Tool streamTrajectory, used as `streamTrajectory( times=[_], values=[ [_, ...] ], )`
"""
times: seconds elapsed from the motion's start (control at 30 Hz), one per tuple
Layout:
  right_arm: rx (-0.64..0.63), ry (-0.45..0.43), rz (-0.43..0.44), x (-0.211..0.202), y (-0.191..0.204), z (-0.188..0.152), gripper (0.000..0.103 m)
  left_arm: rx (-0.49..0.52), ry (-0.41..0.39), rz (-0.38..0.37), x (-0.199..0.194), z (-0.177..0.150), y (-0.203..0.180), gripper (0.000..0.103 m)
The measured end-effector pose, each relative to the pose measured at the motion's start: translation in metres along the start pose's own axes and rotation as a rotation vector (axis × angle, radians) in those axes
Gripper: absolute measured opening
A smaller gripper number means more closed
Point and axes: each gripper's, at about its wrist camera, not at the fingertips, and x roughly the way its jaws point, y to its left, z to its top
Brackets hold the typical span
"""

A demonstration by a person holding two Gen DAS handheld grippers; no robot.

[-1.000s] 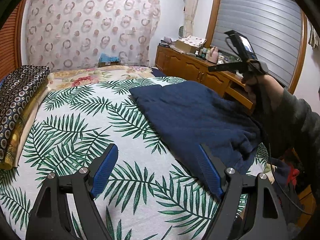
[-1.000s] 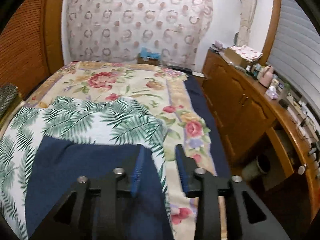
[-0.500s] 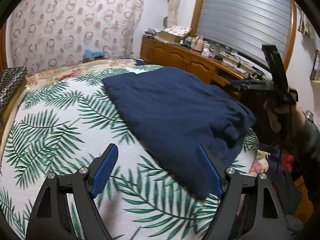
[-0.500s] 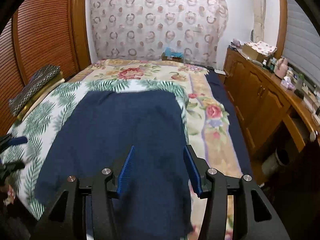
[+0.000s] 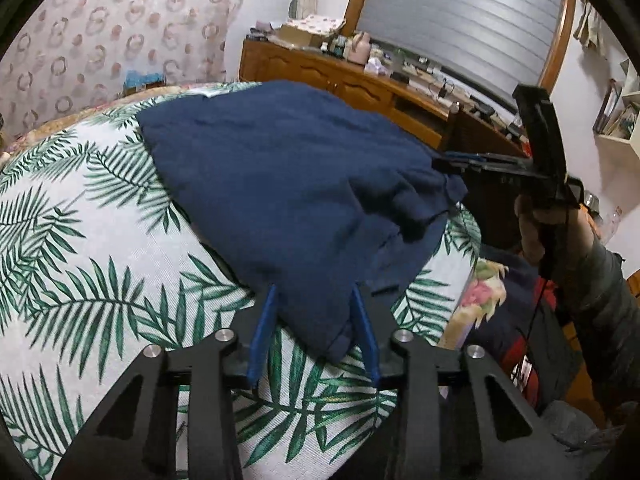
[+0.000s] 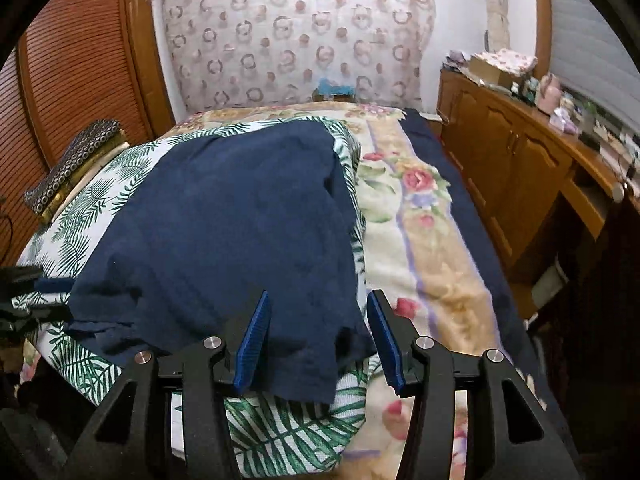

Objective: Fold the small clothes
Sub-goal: 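Grasp the navy shirt bundle's edge with the left gripper while the right gripper grasps beside it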

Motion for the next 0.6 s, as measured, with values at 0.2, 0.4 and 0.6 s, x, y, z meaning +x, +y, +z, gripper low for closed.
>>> streamTrajectory(
  times=[0.2,0.4,0.6],
  values=[
    [0.007,-0.006,0.024,0.007,0.004,-0.005,0.052,-0.010,0.019,0.028,0.004,-0.002,-0.001,0.026],
    [-0.007,-0.006,0.096,0.012,0.006,-0.011,0.009,0.008,-0.014,0.033,-0.009,-0.002,0.000,0.007],
    [0.038,-0.100,0.057,-0.012,0.000,-0.015,0.005,-0.002,-0.045,0.015,-0.032,-0.005,0.001,0.006]
  ],
)
